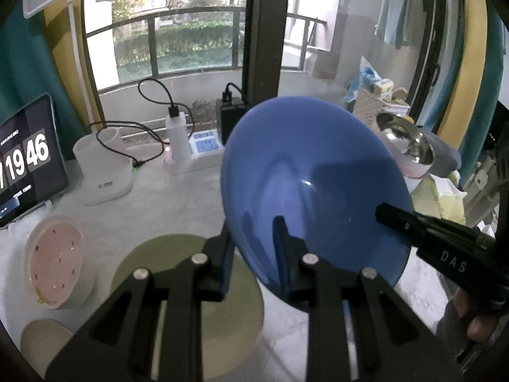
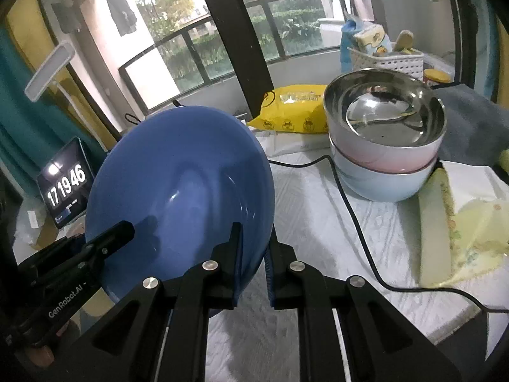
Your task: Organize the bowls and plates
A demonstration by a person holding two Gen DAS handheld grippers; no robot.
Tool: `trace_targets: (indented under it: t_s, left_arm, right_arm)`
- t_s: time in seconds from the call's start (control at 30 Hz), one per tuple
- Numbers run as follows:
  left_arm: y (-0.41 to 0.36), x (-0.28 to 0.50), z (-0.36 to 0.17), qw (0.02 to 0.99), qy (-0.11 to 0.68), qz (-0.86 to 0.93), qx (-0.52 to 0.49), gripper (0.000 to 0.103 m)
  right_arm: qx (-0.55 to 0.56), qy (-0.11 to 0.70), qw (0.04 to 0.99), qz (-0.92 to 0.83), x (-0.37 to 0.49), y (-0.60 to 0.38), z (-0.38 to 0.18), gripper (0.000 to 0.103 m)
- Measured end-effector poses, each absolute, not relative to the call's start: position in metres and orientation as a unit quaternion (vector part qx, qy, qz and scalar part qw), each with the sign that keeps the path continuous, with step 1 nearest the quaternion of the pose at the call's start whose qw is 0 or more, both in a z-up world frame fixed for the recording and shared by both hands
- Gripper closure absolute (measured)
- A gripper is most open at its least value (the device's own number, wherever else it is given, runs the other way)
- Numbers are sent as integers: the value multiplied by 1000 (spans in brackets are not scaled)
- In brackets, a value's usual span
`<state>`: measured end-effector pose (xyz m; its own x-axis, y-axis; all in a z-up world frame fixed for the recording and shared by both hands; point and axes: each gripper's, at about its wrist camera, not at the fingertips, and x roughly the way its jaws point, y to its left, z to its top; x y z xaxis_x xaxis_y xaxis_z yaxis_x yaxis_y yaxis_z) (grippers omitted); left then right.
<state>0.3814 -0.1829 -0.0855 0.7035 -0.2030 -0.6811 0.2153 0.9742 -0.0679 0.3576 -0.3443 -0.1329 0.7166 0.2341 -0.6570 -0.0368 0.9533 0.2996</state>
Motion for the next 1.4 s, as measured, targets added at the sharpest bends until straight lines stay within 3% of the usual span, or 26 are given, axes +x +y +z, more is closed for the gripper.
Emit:
trace_targets:
  t_s: [0.57, 1.4]
  left_arm:
    - [-169, 318, -67, 924, 361, -126, 0, 79]
    - [-131, 244, -88, 914, 385, -123, -20, 79]
  right_arm:
    - [130, 358, 921, 78, 292, -332, -113, 89]
    - [113, 410, 901, 86, 216, -290, -135, 84]
